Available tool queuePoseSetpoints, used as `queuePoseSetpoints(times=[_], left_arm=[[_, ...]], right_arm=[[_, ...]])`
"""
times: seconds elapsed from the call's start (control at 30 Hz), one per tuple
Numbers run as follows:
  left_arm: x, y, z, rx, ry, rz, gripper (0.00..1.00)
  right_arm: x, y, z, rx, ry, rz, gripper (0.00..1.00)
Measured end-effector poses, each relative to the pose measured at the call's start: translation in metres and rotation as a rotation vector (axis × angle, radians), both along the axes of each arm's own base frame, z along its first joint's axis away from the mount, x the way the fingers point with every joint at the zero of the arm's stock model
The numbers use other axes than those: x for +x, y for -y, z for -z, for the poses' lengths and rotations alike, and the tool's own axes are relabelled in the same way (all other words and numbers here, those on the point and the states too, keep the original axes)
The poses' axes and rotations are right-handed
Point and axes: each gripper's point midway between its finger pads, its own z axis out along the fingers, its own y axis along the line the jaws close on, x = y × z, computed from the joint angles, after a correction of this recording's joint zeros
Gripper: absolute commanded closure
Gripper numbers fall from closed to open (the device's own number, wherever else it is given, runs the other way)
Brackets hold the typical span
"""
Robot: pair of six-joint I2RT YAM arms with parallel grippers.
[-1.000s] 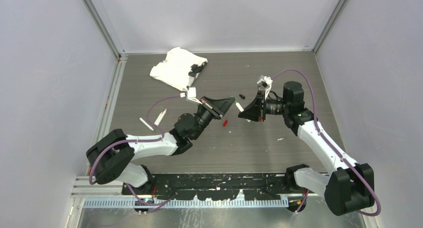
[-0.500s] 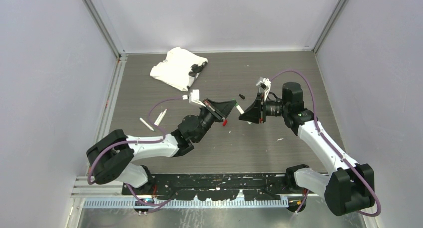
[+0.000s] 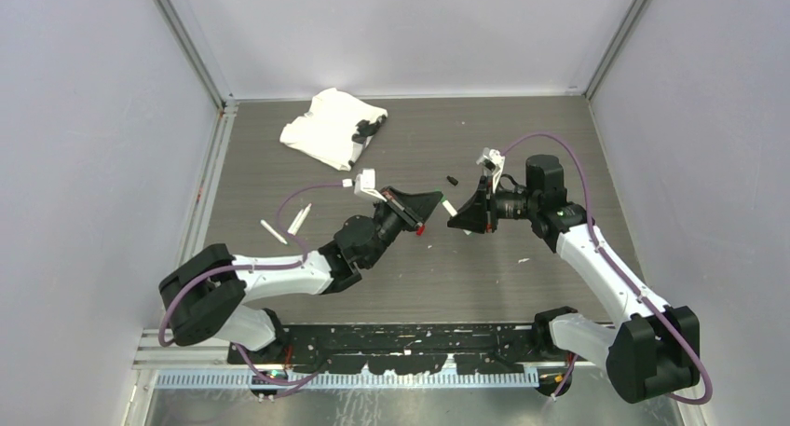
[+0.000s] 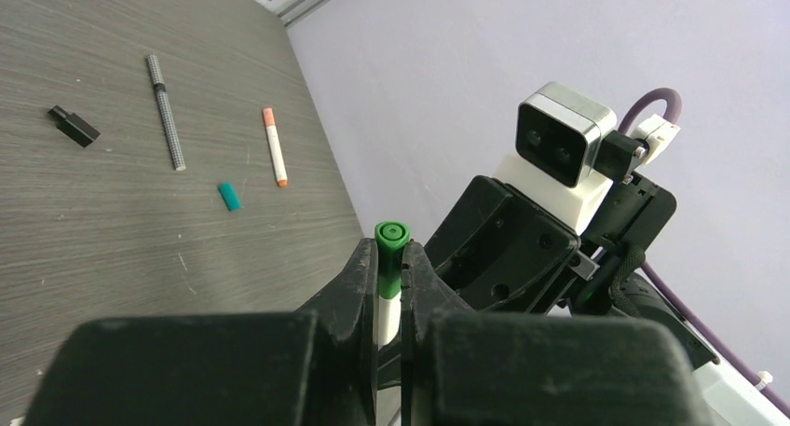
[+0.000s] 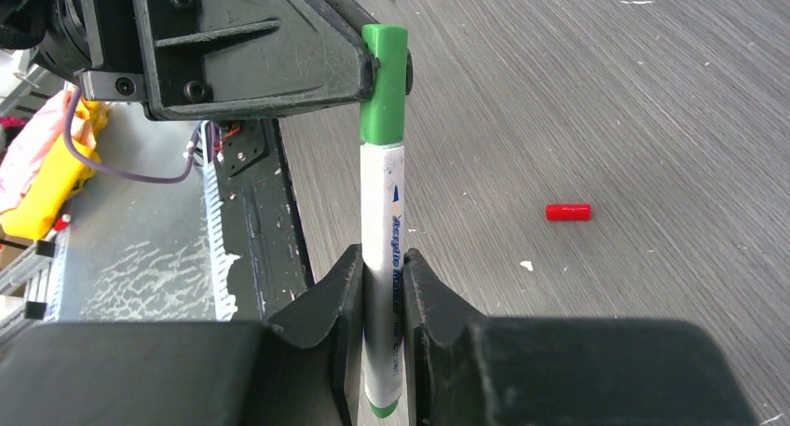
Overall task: Insert the pens into the pen caps
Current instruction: Insert the pen cap onto the pen, then press the pen cap onto the pen.
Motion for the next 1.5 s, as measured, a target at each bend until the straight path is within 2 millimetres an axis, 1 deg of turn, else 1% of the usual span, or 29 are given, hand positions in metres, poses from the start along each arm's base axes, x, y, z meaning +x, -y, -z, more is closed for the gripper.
queuePoseSetpoints(times=[0.27,0.43,0.53,0.57,0.7,0.8,0.87,0.93,1.0,1.13,1.23,1.37,1.5], left_arm=[[-0.008,-0.006,-0.012,0.001,0.008,0.009,0.73],[-0.020,-0.004,-0.021,0.002,0.026,0.047,0.61],[-0.026,-0.003,-0.026,-0.003,0.036,0.070,0.56],[-0.027,-0.004,-0.027,-0.004,0.038,0.073,0.53],[-0.032,-0.012,-0.029,0.007,0.042,0.074,0.44],[-0.038,-0.025,-0.027,0.028,0.060,0.071,0.30],[-0.045,-0.035,-0.024,0.055,0.091,0.076,0.24],[-0.049,-0.046,-0.024,0.072,0.128,0.082,0.22],[-0.051,-0.053,-0.029,0.085,0.172,0.101,0.21],[-0.039,-0.062,-0.039,0.099,0.228,0.113,0.20],[-0.029,-0.060,-0.043,0.107,0.248,0.129,0.19],[-0.023,-0.050,-0.043,0.110,0.253,0.149,0.20],[-0.015,-0.039,-0.043,0.092,0.251,0.149,0.27]], right_arm=[[-0.004,-0.004,-0.008,0.030,0.031,-0.044,0.99],[-0.001,-0.005,-0.013,0.044,0.065,-0.049,0.99],[0.000,-0.006,-0.016,0.050,0.071,-0.048,0.99],[0.001,-0.006,-0.016,0.053,0.071,-0.047,0.99],[0.000,-0.007,-0.019,0.062,0.071,-0.052,0.99],[-0.002,-0.008,-0.021,0.072,0.070,-0.066,0.99],[-0.004,-0.008,-0.022,0.079,0.068,-0.079,0.99],[-0.007,-0.009,-0.023,0.085,0.065,-0.092,0.99],[-0.009,-0.009,-0.024,0.092,0.064,-0.107,0.99],[-0.012,-0.010,-0.026,0.102,0.063,-0.126,0.99],[-0.014,-0.010,-0.026,0.105,0.061,-0.132,0.99],[-0.014,-0.010,-0.027,0.108,0.062,-0.137,0.99],[-0.014,-0.010,-0.027,0.108,0.062,-0.137,0.99]])
